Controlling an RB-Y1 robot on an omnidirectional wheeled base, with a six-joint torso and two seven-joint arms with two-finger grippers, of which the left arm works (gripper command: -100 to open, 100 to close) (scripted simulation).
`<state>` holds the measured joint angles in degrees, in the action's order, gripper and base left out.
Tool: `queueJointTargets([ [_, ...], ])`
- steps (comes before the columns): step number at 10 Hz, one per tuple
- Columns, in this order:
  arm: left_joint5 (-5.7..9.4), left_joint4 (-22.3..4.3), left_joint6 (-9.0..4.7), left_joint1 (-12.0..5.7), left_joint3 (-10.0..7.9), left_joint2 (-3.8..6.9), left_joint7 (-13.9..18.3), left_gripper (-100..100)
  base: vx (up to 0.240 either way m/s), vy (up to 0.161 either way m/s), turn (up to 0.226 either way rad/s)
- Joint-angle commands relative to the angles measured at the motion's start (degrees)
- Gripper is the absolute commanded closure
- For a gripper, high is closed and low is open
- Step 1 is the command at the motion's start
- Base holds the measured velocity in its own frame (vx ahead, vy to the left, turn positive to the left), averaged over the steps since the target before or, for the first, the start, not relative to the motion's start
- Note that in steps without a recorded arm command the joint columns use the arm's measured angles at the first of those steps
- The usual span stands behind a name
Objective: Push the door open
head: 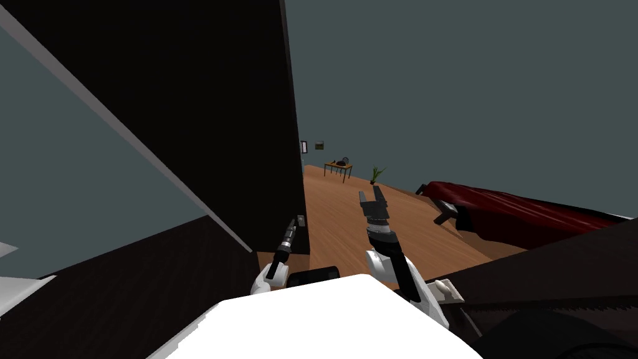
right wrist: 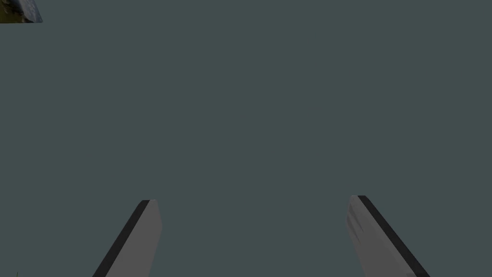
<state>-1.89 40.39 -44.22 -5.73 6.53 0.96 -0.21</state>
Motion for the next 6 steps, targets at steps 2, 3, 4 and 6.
queueJointTargets([
  [2, 0.13, -0.3, -0.3, -0.07, -0.27, -1.96, -0.1, -100, 0.151, -0.076, -0.026],
  [3, 0.05, 0.3, -0.01, 0.27, -0.12, -1.33, -0.1, -100, 0.067, -0.036, 0.002],
  [4, 0.05, 0.3, -0.01, 0.27, -0.12, -1.33, -0.1, 100, -0.016, 0.004, 0.009],
  [6, 0.05, 0.3, -0.01, 0.27, -0.12, -1.33, -0.1, 100, -0.023, 0.013, -0.012],
])
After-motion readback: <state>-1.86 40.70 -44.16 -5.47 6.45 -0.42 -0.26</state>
